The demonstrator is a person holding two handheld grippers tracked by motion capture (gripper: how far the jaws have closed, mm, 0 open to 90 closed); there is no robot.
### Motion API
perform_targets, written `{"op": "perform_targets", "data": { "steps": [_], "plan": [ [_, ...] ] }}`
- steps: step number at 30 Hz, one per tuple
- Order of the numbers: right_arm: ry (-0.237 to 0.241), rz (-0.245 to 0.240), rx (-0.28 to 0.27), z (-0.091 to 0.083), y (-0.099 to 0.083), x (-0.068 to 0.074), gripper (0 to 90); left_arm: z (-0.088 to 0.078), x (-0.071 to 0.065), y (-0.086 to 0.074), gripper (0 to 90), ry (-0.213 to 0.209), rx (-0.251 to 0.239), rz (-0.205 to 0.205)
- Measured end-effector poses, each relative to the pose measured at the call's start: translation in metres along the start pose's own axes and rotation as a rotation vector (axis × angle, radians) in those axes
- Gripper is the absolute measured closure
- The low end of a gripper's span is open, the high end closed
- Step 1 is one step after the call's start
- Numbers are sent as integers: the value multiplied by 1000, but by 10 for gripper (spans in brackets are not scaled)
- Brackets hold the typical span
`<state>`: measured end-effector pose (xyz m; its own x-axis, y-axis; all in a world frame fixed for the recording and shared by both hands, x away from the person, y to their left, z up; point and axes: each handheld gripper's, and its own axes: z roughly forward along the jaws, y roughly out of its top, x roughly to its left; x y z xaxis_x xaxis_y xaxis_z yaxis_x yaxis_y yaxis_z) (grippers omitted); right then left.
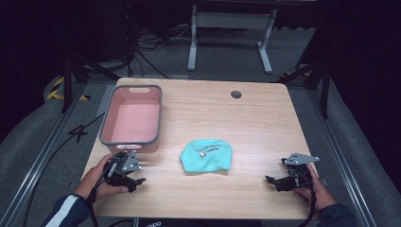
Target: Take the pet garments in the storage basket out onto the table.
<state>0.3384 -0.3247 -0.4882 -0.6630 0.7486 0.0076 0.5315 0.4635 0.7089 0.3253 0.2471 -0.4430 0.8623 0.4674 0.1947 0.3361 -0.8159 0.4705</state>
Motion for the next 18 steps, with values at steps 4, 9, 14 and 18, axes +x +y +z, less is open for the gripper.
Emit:
{"op": "perform_targets", "data": {
  "steps": [4,9,14,18],
  "plan": [
    [0,0,0,0,0,0,2,-1,6,-15,239,-22,-47,-64],
    [0,0,0,0,0,0,2,0,15,-36,236,-35,-54,-126],
    [0,0,0,0,0,0,2,1,22,-52,229,-64,-76,-177],
    [2,-1,0,0,0,0,2,4,24,-66,201,-84,-152,-246]
  ]
}}
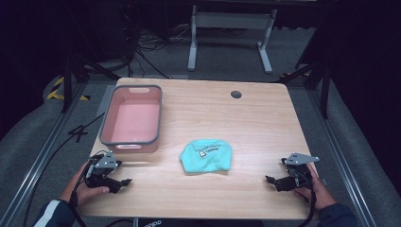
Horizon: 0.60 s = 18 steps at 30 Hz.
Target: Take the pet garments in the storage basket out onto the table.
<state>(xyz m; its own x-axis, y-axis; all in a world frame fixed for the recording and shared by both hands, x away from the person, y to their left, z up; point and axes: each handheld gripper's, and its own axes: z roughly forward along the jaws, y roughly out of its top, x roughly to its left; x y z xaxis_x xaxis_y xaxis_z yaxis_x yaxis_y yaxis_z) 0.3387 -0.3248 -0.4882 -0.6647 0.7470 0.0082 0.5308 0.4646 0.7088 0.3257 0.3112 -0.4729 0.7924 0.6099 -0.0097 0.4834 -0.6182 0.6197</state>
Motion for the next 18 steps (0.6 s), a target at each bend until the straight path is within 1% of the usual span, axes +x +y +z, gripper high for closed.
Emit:
{"op": "perform_targets", "data": {
  "steps": [2,3,4,5,6,18],
  "plan": [
    [0,0,0,0,0,0,2,0,0,-5,189,2,-38,-1],
    [0,-1,0,0,0,0,2,1,0,-8,184,1,-56,-9],
    [0,-1,0,0,0,0,2,1,0,-8,166,1,-56,-9],
    [0,0,0,0,0,0,2,2,-1,-11,166,14,-77,-12],
    [0,0,0,0,0,0,1,3,-2,-12,143,12,-94,-22],
    [0,-1,0,0,0,0,2,3,-3,-13,140,19,-94,-35]
  ]
}}
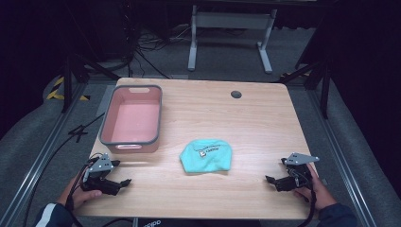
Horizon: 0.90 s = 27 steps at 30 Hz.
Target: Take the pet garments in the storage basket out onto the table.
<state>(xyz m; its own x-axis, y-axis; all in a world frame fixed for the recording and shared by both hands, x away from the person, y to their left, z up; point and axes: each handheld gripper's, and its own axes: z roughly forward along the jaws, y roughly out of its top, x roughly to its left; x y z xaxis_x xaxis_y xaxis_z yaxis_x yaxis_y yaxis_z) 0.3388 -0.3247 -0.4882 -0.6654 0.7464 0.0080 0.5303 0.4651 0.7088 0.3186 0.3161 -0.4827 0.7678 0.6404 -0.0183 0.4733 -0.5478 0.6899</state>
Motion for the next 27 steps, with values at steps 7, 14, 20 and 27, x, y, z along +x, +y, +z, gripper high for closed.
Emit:
{"op": "perform_targets", "data": {
  "steps": [7,14,20,27],
  "plan": [
    [1,-4,0,0,0,0,2,-1,0,0,140,8,1,2],
    [2,-2,-1,0,0,0,2,-1,0,0,138,9,2,1],
    [2,-2,-1,0,0,0,2,-1,0,0,138,9,1,1],
    [1,-3,-1,0,0,0,2,-1,0,0,138,9,1,0]
  ]
}}
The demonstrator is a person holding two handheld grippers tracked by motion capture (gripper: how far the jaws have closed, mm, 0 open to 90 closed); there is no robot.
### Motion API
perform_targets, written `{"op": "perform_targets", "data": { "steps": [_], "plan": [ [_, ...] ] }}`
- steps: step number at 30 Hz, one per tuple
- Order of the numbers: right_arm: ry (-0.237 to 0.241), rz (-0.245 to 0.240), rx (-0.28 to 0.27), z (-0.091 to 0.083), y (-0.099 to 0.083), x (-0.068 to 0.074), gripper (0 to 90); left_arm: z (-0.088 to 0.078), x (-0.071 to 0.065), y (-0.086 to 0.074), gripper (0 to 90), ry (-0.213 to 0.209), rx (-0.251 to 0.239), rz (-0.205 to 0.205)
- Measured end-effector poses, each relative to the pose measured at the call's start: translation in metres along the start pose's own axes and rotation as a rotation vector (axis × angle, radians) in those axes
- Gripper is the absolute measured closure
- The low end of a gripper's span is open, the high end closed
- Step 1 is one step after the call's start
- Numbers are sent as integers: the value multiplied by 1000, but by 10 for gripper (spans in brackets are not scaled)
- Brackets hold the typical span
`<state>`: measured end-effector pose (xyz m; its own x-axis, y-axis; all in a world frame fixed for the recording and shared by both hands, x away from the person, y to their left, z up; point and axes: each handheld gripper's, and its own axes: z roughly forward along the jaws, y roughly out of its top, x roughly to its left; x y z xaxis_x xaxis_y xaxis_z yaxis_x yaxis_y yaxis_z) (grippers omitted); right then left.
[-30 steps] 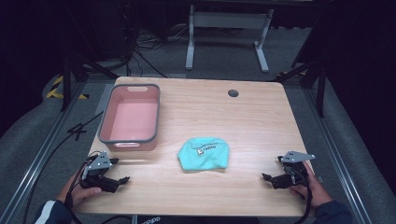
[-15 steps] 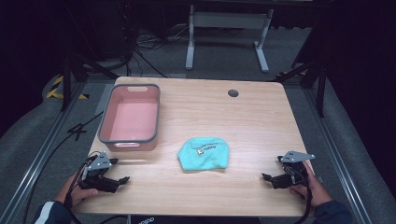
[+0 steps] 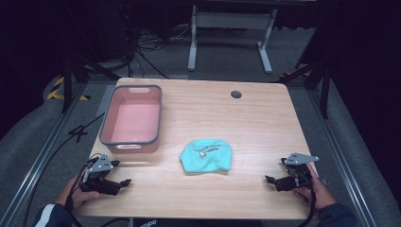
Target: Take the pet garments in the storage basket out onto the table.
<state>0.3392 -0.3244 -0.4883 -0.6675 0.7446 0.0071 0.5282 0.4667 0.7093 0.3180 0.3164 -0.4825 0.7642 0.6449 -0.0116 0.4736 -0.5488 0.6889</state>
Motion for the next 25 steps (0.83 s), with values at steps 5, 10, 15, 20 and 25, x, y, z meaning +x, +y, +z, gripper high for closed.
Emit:
{"op": "perform_targets", "data": {
  "steps": [5,10,15,20,25],
  "plan": [
    [0,0,0,0,0,0,2,1,0,0,130,0,1,-9],
    [0,0,0,0,0,0,2,1,0,1,127,2,1,-11],
    [0,0,0,0,0,0,2,1,0,1,123,3,1,-9],
    [0,0,0,0,0,0,2,2,-1,1,118,-1,2,-14],
    [0,0,0,0,0,0,2,2,-1,2,116,5,4,-16]
  ]
}}
